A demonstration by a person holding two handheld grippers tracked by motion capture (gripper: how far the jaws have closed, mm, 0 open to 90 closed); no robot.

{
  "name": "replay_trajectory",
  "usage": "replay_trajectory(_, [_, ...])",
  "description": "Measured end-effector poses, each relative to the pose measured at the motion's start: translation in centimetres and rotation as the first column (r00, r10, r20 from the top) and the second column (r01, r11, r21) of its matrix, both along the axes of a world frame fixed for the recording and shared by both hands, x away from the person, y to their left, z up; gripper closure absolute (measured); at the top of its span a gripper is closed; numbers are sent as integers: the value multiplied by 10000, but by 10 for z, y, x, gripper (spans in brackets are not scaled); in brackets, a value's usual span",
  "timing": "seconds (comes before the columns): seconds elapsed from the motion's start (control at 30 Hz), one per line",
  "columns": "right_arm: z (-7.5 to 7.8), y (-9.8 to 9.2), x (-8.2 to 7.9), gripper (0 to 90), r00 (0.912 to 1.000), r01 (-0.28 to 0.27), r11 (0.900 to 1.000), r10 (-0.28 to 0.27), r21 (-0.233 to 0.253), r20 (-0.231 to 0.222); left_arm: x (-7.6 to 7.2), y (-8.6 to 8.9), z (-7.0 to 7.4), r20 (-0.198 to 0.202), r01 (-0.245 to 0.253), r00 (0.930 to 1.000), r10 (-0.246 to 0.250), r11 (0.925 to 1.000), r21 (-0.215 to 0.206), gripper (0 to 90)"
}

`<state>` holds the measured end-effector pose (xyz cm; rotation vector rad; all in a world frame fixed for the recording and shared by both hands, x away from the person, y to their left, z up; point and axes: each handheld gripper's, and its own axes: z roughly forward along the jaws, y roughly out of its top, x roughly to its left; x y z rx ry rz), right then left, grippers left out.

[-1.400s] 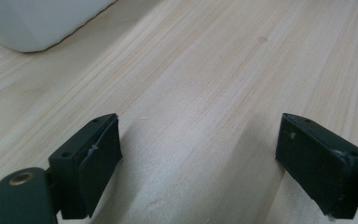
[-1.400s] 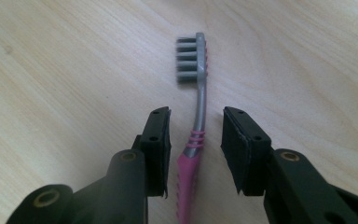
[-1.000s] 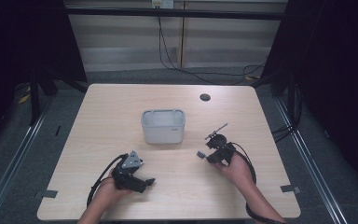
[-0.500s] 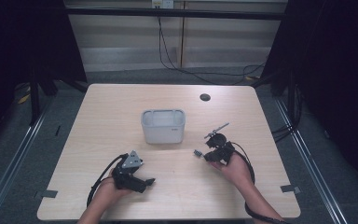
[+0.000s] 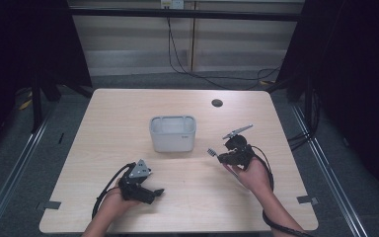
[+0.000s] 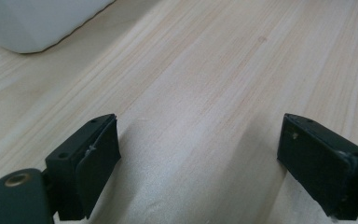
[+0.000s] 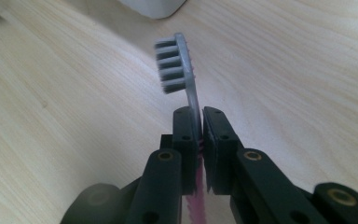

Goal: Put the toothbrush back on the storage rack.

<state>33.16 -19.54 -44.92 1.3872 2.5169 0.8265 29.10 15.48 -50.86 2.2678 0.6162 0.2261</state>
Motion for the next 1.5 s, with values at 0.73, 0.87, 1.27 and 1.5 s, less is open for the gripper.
replay_trajectory(0.73, [36, -2, 4, 843, 9927, 275, 9901, -432, 1376, 1129, 0, 0, 0, 5, 1, 10000, -1, 10000, -2, 122])
replay_trajectory(0.87, [40, -3, 5, 843, 9909, 254, 9869, -460, 1594, 1266, 0, 0, 0, 3, 5, 10000, -5, 10000, -31, 122])
replay_trajectory(1.27, [58, -4, 9, 842, 9829, 334, 9738, -727, 2249, 1689, 0, 0, 0, 1, 18, 10000, -18, 10000, -30, 121])
replay_trajectory(1.5, [63, -2, 12, 842, 9785, 361, 9658, -864, 2566, 1874, 0, 0, 0, -6, 24, 10000, -24, 10000, -38, 121])
